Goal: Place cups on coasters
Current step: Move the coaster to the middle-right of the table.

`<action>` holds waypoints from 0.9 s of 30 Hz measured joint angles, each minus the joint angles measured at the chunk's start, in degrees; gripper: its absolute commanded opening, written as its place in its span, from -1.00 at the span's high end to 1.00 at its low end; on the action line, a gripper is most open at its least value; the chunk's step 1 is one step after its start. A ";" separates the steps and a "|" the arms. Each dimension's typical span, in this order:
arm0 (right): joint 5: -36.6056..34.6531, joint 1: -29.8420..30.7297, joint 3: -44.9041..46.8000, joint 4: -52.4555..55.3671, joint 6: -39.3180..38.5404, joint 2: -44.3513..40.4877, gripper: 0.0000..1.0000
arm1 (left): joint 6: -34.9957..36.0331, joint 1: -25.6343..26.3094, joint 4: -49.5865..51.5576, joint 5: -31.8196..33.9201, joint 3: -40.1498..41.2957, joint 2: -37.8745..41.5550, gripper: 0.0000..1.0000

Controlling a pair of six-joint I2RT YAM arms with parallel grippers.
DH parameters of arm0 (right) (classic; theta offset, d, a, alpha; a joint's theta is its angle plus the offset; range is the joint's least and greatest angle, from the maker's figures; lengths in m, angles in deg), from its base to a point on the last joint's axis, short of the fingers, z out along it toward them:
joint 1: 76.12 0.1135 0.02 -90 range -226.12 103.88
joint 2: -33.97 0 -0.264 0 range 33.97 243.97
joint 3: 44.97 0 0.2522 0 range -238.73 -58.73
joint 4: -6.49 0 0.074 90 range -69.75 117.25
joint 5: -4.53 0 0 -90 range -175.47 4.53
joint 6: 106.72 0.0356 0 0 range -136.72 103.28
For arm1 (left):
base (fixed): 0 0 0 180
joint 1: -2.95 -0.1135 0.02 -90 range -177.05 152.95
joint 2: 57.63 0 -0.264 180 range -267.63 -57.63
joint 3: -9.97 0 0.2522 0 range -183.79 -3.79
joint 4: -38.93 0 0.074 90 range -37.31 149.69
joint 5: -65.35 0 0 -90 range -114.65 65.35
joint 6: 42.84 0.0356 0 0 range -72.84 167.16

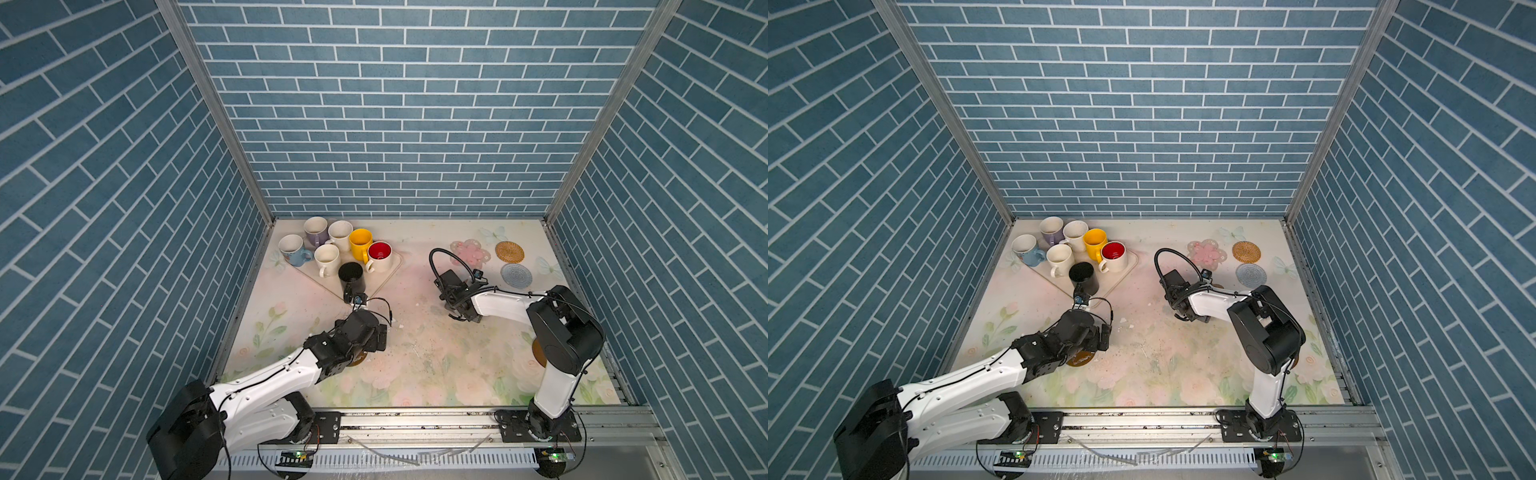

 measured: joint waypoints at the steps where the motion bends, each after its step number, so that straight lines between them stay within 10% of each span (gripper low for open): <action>1: 0.26 -0.46 -0.28 -0.48 -1.03 0.31 -0.49 | 0.00 -0.92 0.09 -0.55 0.02 -0.02 -0.99; 27: 4.61 -3.93 -4.61 -3.65 -17.59 2.86 -0.53 | -0.94 -13.09 4.48 -7.19 -0.52 2.16 -0.99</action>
